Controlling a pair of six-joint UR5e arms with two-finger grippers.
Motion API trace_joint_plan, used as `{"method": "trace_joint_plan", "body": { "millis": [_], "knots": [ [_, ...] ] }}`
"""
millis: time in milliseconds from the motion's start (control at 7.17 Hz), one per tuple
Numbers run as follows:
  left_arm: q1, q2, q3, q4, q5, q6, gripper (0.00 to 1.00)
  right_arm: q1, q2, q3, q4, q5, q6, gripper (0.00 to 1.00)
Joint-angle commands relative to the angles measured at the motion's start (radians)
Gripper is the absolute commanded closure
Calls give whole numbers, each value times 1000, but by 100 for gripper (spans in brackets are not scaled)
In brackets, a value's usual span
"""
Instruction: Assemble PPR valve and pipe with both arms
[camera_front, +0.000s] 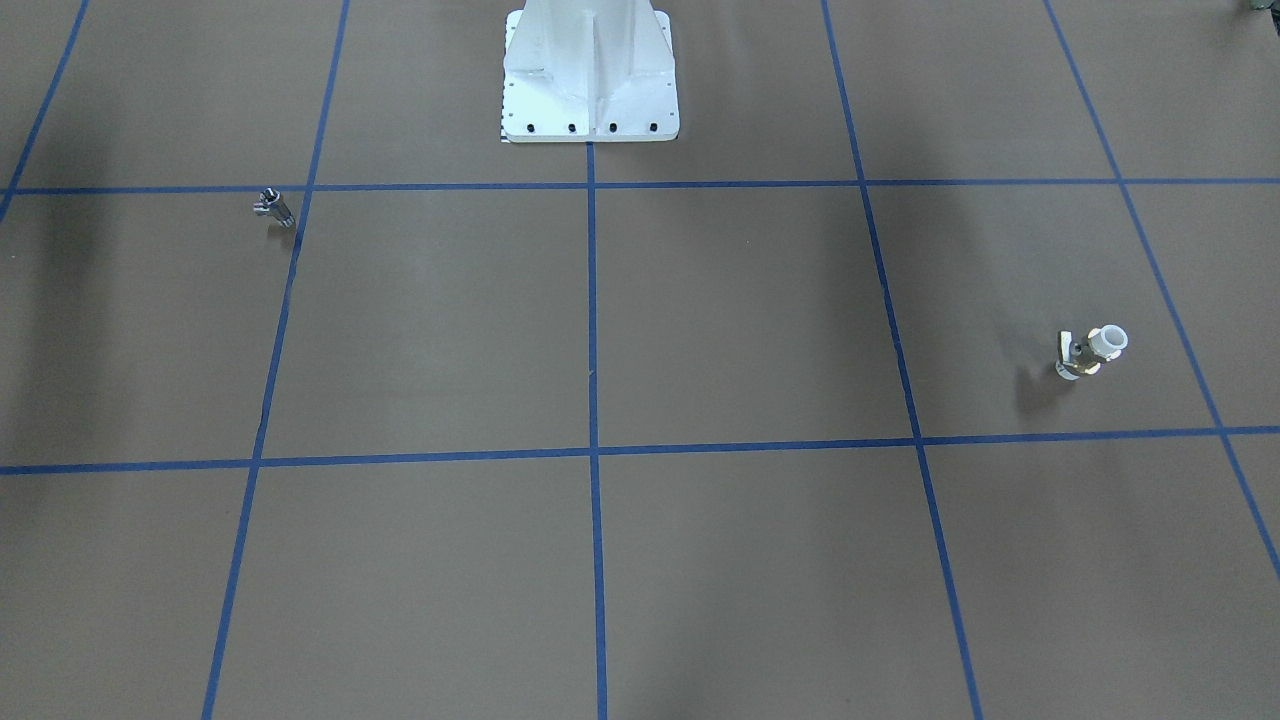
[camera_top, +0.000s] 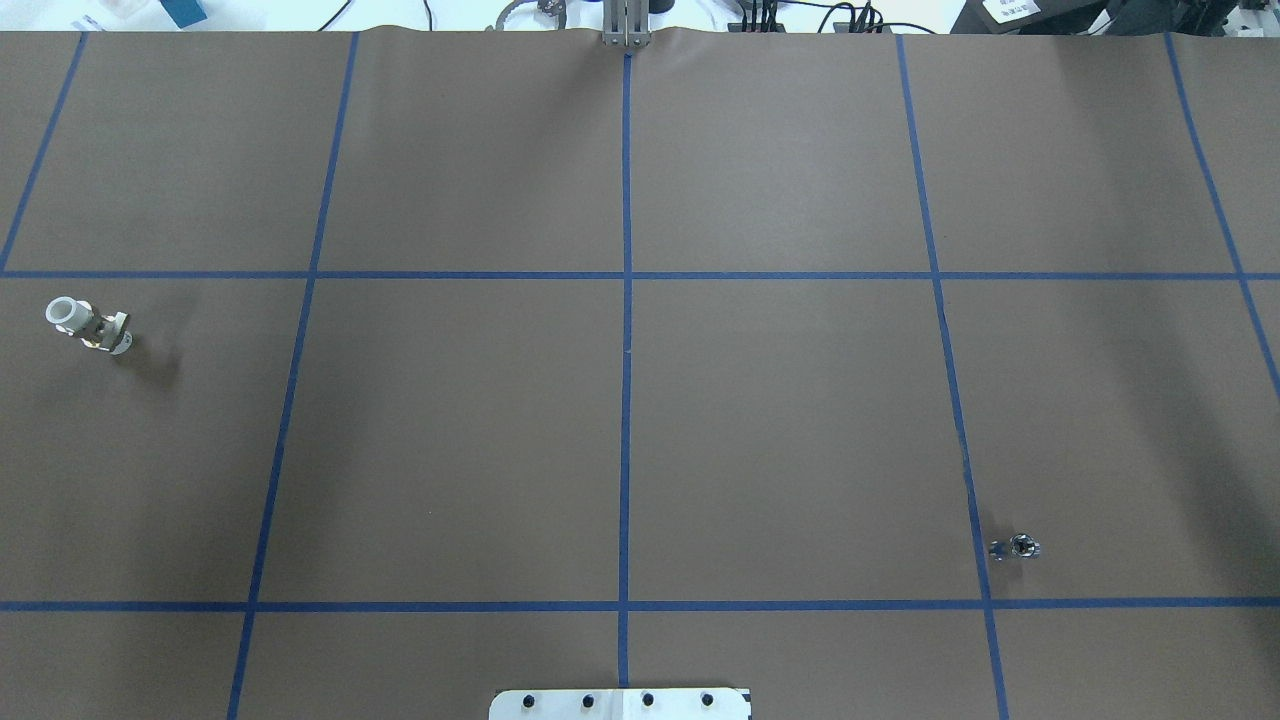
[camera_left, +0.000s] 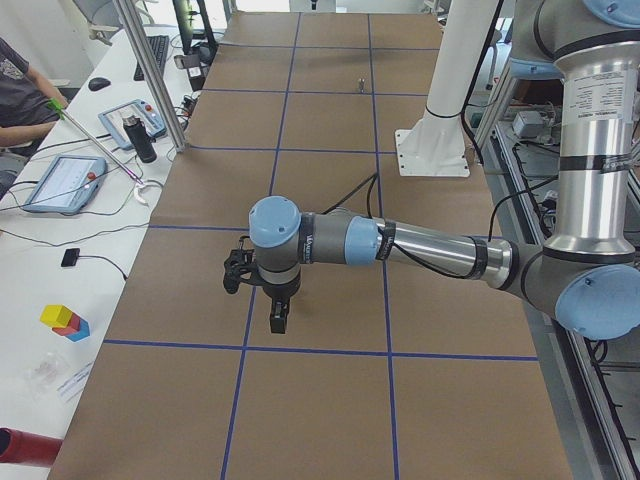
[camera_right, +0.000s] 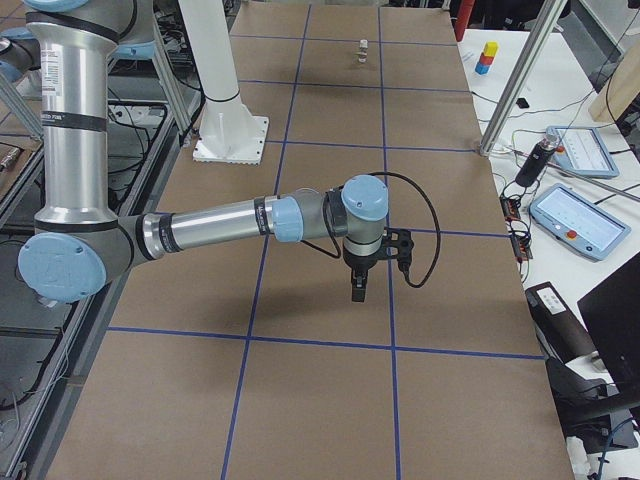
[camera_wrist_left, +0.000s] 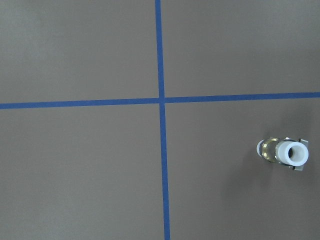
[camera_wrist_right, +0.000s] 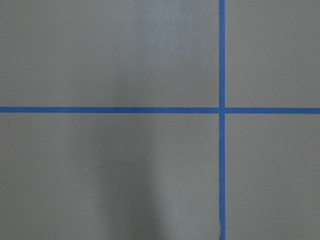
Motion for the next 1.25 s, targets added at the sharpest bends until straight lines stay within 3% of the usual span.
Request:
{"method": "trace_joint_plan", "body": {
  "millis": [0,558,697,837,976,1115],
  "knots": [
    [5,45,-12,-28,-6,15,0,1,0,0,0,1,22,0],
    [17,53,-39,-32,-10,16,0,-1,1,20,3,5,20,0],
    [17,95,-49,-48,-17,16,0,-1,1,20,11,7,20,0],
    [20,100,-25,-73,-64,16,0,-1,1,21,12,14,20,0],
    [26,100,-25,-79,-181,-13,0,-2,1,20,12,27,20,0],
    [77,93,-22,-99,-191,-68,0,-2,1,18,12,40,20,0]
  ]
}}
